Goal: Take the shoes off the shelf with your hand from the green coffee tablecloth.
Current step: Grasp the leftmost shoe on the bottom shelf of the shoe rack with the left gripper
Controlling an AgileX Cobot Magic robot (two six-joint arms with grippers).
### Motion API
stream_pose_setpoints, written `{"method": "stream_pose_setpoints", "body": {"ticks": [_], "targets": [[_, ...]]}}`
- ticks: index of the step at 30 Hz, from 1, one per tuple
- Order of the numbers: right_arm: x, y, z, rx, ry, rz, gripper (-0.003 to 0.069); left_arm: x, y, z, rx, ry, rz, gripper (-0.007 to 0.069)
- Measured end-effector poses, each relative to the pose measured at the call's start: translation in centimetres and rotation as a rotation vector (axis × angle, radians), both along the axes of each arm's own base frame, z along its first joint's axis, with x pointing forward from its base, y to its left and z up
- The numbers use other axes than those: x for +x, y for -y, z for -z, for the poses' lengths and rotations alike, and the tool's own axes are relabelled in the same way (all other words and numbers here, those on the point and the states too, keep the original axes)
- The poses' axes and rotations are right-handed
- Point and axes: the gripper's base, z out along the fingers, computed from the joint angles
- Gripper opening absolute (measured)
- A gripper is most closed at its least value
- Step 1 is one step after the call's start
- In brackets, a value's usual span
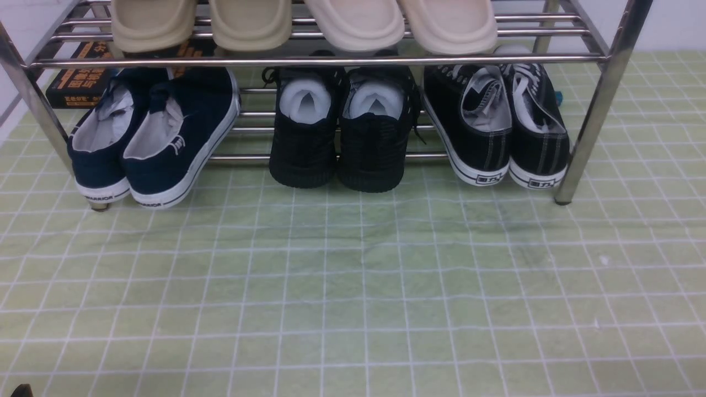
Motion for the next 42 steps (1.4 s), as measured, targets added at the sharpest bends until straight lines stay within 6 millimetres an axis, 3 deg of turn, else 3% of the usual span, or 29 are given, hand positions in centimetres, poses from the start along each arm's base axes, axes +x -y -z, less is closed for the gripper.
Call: {"method": "stream_pose_setpoints", "body": {"ticks": [9, 13, 14, 16, 21, 32, 37, 42], "targets": [[0.0, 0.0, 0.0, 0.000, 0.000, 0.000, 0.0237, 0.0, 0.0, 0.0, -0.009, 0.001, -0.003, 0.0242], [0.0, 0.0, 0.0, 0.000, -0.001, 0.000, 0.0237, 0.0, 0.5, -0.1, -0.324, 0.021, -0.033, 0.0242], [0.0, 0.0, 0.0, 0.000, -0.001, 0.000, 0.0237, 0.0, 0.5, -0.1, -0.334, 0.022, -0.032, 0.0242], [0.0, 0.0, 0.0, 0.000, -0.001, 0.000, 0.0237, 0.0, 1.0, -0.1, -0.622, 0.016, -0.070, 0.0242], [0.0, 0.0, 0.0, 0.000, -0.001, 0.000, 0.0237, 0.0, 1.3, -0.1, -0.986, -0.001, -0.138, 0.0242], [0.0, 0.0, 0.0, 0.000, -0.001, 0.000, 0.0237, 0.1, 1.4, -0.4, -1.179, 0.033, -0.157, 0.0239], [0.0, 0.0, 0.0, 0.000, -0.001, 0.000, 0.0237, 0.0, 1.5, -2.9, -1.262, 0.131, -0.096, 0.0153], [0.0, 0.0, 0.0, 0.000, -0.001, 0.000, 0.0237, -0.5, 1.4, -8.7, -1.147, 0.170, -0.059, 0.0020]]}}
